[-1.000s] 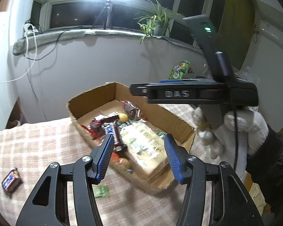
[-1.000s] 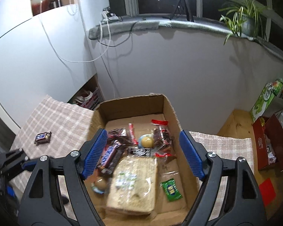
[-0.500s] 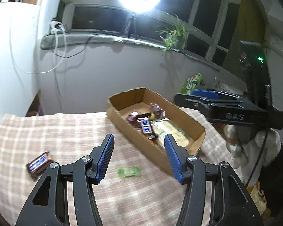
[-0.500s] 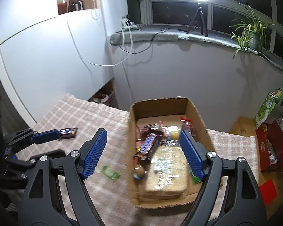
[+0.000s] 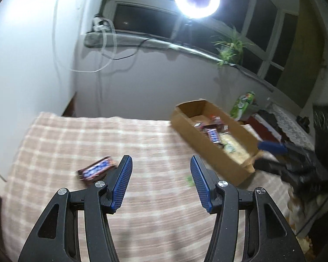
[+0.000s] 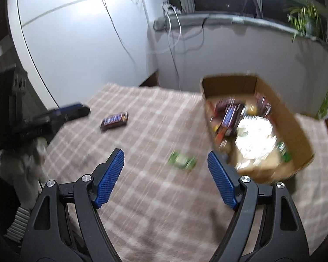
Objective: Organize snacks
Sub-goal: 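Move both tools back toward the chocolate bar and green candy, then grasp chocolate bar with left tool while right tool grasps small green candy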
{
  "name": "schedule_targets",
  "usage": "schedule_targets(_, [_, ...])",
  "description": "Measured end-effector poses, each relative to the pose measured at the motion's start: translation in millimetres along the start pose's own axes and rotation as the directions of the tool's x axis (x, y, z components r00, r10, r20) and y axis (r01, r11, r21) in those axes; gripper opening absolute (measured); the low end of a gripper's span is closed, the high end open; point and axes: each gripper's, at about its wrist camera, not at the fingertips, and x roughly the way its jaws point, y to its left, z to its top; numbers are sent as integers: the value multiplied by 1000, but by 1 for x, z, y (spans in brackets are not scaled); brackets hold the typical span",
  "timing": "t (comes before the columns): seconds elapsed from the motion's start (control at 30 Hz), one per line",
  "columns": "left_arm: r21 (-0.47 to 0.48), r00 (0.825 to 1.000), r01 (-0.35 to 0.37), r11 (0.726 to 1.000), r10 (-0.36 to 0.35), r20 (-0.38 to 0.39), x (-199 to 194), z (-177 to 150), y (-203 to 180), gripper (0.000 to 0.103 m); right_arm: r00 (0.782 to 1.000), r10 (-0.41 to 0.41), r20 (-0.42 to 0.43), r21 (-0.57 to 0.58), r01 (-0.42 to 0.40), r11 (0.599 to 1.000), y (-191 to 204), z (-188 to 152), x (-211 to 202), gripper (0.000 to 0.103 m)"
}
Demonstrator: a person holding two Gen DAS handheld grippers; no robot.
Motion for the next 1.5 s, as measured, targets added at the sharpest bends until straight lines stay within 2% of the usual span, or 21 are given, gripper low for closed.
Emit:
schedule_targets(0.2, [-21, 998, -56, 998, 55, -38, -1, -10, 44, 54, 997, -42, -61, 48, 45, 998, 7, -25, 33, 81])
schedule_targets(0.43, [31, 996, -76, 997, 78, -48, -2, -11, 69, 54, 989, -118, -91, 76, 125, 989, 2, -24, 59, 81])
schedule_targets(0.57, [80, 994, -69, 994, 75, -85, 14, -11, 74, 55, 981, -162, -103, 89, 171, 981, -1, -22, 70, 81])
schedule_targets(0.83, [126, 983, -25, 992, 47, -175, 57, -15, 84, 54, 970, -193, -149, 106, 209, 972, -5, -25, 91, 80])
schedule_targets(1.13, [184, 977, -15, 983, 53, -206, 85, -14, 91, 55, 957, -244, -158, 86, 259, 962, -2, -22, 109, 78])
schedule_targets(1.5, [223, 974, 11, 975, 40, -225, 100, -17, 88, 54, 951, -275, -144, 34, 283, 959, 7, -13, 119, 53])
